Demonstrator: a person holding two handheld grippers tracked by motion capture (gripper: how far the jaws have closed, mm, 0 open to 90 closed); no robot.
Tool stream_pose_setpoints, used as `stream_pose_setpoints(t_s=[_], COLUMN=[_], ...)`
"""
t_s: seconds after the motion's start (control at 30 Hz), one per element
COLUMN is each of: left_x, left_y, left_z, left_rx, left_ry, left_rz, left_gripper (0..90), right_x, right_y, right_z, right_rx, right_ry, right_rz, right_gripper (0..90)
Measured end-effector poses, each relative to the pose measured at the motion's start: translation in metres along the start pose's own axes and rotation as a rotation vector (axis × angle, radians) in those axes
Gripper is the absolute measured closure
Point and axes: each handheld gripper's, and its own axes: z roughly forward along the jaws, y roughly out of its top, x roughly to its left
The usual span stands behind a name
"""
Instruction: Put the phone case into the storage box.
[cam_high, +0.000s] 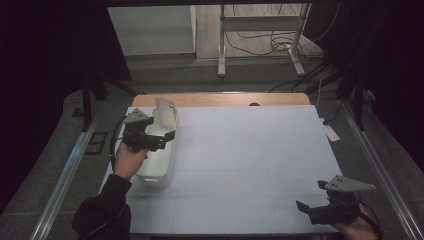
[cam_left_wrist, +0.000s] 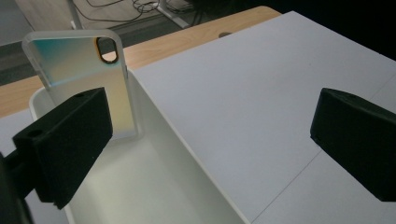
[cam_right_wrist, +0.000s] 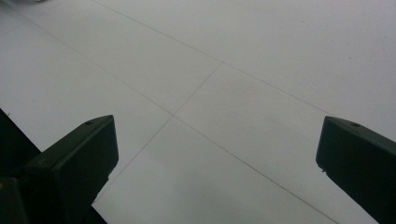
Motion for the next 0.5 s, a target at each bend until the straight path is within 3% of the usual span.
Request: stream_pose_setpoints(t_s=[0.5], left_x=[-0.009], left_y=[-0.011], left_z=[-0.009], left_rx=[-0.007], left_ry=[-0.016], left_rz=[-0.004], left_gripper=[0.0], right_x=[0.0], right_y=[0.0], right_z=[0.0], right_rx=[0.004], right_ry=[-0.004], right_rz=[-0.001], right_gripper=[0.0])
